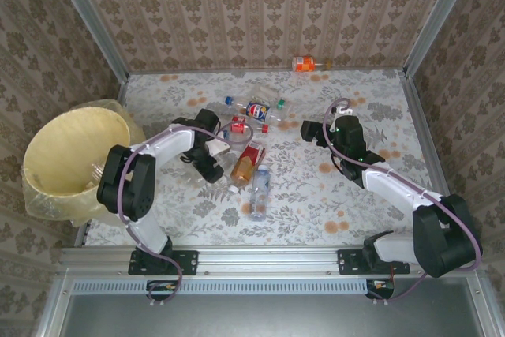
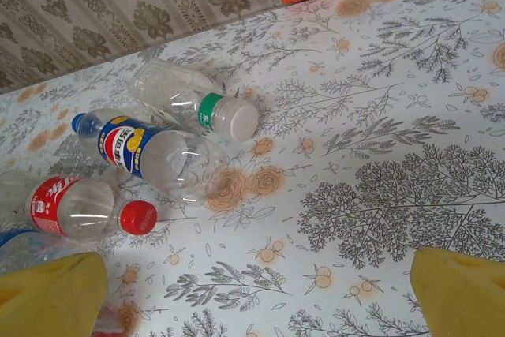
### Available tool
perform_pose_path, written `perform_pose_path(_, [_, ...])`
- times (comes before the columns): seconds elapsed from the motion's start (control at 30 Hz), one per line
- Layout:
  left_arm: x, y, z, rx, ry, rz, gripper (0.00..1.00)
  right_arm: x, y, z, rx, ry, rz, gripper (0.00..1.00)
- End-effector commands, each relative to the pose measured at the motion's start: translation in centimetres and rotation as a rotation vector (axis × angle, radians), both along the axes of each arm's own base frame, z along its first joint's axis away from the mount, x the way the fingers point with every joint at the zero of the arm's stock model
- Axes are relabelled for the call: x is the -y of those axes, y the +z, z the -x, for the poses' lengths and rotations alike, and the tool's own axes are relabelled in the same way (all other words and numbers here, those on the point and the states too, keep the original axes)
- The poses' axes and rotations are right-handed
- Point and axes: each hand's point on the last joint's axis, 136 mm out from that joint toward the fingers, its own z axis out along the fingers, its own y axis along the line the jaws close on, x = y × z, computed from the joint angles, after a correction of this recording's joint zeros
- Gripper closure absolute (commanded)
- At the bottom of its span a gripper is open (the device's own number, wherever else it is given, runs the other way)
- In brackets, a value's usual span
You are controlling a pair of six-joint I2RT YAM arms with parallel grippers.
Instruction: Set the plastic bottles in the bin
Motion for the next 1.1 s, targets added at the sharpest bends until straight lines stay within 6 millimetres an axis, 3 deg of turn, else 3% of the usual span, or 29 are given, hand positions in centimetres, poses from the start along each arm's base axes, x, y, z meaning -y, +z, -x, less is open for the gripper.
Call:
perform_pose_path(0.0, [0.0, 2.4, -1.3, 0.07, -0.003, -0.007, 0.08, 0.5, 0.3, 0.0, 0.021, -0.012, 0.018, 0.0])
perform_pose_path(0.1, [0.0, 4.2, -1.7, 0.113, 0.017, 0.012, 0.13, 0.4, 0.4, -0.1, 0.022, -0.007, 0.018, 0.0])
perform_pose_path(0.33, [-0.1, 9.5, -1.6, 0.222, 0.045, 0.123, 0.14, 0.1, 0.9, -0.1, 0.041, 0.014, 0.004, 0.0])
perform_pose_path(0.43, [0.1, 12.5, -1.7, 0.307, 0.065, 0.197, 0.14, -0.4, 1.3, -0.1, 0.062, 0.038, -0.007, 0.0])
perform_pose_path(0.63, [0.3, 20.3, -2.7, 0.544, 0.162, 0.392, 0.15, -1.7, 2.3, -0.3, 0.091, 0.1, -0.038, 0.0])
perform_pose_path(0.8, [-1.3, 26.7, -3.4, 0.702, 0.325, 0.554, 0.16, -1.9, 2.6, -0.4, 0.097, 0.106, -0.052, 0.0])
perform_pose_path(0.93, [-2.9, 30.2, -3.3, 0.783, 0.427, 0.571, 0.17, -2.0, 2.6, -0.3, 0.096, 0.107, -0.056, 0.0])
perform_pose_path(1.07, [-6.4, 32.8, -3.2, 0.867, 0.604, 0.488, 0.18, -2.0, 2.7, -0.4, 0.098, 0.107, -0.059, 0.0])
